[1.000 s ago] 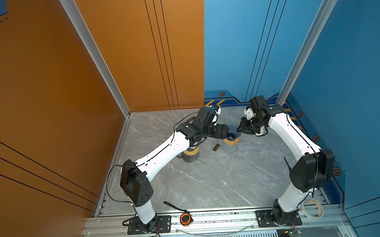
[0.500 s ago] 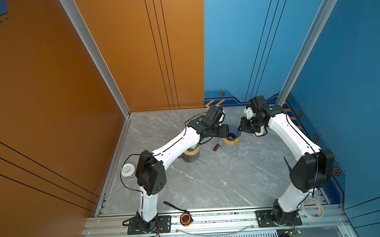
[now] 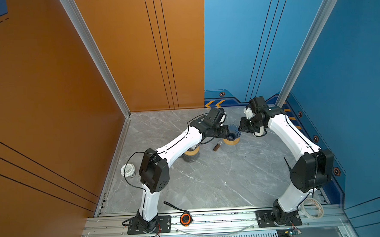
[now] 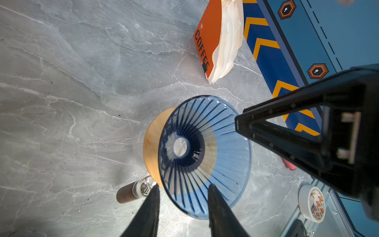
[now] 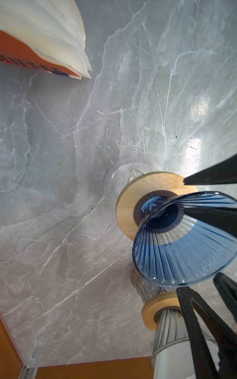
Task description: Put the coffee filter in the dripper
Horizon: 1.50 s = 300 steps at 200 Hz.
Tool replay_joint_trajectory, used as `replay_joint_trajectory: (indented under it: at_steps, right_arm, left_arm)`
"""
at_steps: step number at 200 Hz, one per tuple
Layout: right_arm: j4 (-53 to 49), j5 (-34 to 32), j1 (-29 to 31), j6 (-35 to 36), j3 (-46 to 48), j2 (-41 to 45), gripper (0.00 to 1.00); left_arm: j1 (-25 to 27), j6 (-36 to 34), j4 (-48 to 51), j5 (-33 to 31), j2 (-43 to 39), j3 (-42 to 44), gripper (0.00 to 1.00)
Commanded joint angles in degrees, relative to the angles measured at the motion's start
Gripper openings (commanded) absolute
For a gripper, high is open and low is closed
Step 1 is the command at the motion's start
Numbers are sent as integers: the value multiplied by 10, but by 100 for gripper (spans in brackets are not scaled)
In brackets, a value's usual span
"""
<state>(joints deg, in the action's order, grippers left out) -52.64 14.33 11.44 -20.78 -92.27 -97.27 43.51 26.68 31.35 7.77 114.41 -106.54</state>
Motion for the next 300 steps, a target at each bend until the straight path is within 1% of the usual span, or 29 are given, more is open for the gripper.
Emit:
replay_joint_trajectory:
  at_steps: [1,79,99,138,184,244,274,286,300]
  right_arm:
    - [8,0,-5,3,3,0,18]
    - [10,7,-6,-1,0,-16,18]
    - [10,7,-5,-1,0,-19,20]
    - [11,8,-5,-1,0,-25,20]
    - [11,7,-3,-2,-1,-26,15]
    - [12,7,-2,-4,-1,-28,11]
    - [12,8,-1,-6,-3,-30,9]
    - [11,8,-2,-6,-4,-31,9]
    - [12,10,-2,-7,-4,-33,8]
  left_arm:
    - [-5,3,10,11,14,-15,39]
    - [-13,5,10,19,28,-24,33]
    - [-15,6,10,19,30,-25,33]
    - [-17,8,10,24,34,-32,34]
    - [-19,7,10,24,43,-45,34]
    - [-22,7,10,26,59,-57,31]
    - [-25,8,10,26,61,-55,28]
    - [-26,8,10,26,62,-55,24]
    - [-27,8,10,28,63,-55,22]
